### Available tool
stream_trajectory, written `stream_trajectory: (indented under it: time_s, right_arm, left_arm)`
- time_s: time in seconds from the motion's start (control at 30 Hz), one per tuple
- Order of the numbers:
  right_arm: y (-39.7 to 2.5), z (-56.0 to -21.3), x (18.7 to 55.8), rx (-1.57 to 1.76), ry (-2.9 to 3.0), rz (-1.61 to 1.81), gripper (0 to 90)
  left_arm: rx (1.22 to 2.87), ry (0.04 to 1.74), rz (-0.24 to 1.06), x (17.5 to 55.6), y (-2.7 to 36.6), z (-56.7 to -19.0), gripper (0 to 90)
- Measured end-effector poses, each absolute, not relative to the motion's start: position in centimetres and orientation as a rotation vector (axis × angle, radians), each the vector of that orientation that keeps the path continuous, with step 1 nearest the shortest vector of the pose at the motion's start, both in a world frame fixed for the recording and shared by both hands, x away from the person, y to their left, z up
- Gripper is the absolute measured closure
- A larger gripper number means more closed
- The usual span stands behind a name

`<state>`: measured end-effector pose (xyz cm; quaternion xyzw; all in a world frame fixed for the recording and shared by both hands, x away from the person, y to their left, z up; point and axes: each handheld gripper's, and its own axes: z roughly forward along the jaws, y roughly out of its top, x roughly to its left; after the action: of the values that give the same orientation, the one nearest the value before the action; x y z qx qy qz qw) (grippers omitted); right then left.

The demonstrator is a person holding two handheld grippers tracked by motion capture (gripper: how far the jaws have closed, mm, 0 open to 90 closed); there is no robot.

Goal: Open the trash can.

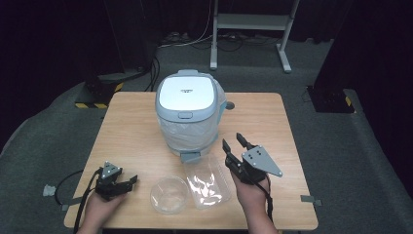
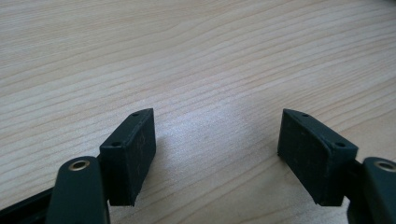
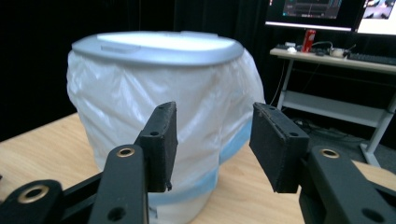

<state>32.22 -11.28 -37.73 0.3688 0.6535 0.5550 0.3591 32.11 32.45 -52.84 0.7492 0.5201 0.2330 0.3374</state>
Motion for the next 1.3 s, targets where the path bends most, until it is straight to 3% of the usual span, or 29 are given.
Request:
stream_trajectory:
  time_s: [0.83,1.3]
  right_arm:
    - [-6.7,-33.7,35.7,0.865,1.67,1.47,63.4]
    - [-1.6,-33.4,38.9,0.839,1.79,1.434,77.9]
  left_arm:
    - [1.974,1.313,0.592,32.0,32.3,-52.8,28.6]
    - [1.973,1.304,0.585,31.9,32.3,-52.9,28.5]
